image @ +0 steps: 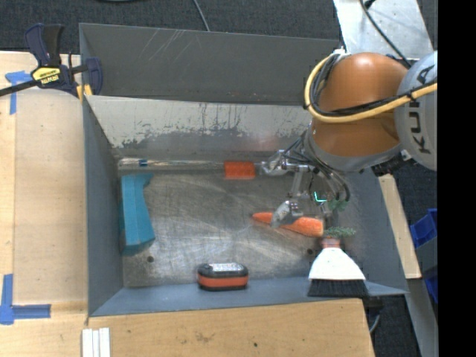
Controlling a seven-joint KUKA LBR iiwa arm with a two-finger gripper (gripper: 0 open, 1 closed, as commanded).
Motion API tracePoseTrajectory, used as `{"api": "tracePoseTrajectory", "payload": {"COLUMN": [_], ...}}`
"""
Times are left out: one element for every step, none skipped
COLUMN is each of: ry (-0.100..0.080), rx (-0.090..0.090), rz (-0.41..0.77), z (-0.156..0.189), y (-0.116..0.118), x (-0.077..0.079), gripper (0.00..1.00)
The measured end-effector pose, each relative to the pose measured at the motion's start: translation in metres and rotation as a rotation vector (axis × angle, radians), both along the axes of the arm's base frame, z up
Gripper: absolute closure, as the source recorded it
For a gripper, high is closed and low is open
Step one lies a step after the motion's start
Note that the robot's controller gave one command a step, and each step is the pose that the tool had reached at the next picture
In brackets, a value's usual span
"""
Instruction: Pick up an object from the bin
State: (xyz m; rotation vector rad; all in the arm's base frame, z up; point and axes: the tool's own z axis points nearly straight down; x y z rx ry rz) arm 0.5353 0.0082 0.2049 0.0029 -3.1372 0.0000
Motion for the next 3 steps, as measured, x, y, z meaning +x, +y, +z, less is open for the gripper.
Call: {"api": "tracePoseTrajectory", "payload": {"ry": [-0.008,-0.015,-0.005], "rx": [0.000,0.001,0.000], "rz": [0.000,0.080,0.166], "z": [0.004,-0.017,-0.118], "y": [0.000,-0.011,-0.045], "x": [0.002,0.000,0.007], "gripper": [0.00,0.00,1.00]}}
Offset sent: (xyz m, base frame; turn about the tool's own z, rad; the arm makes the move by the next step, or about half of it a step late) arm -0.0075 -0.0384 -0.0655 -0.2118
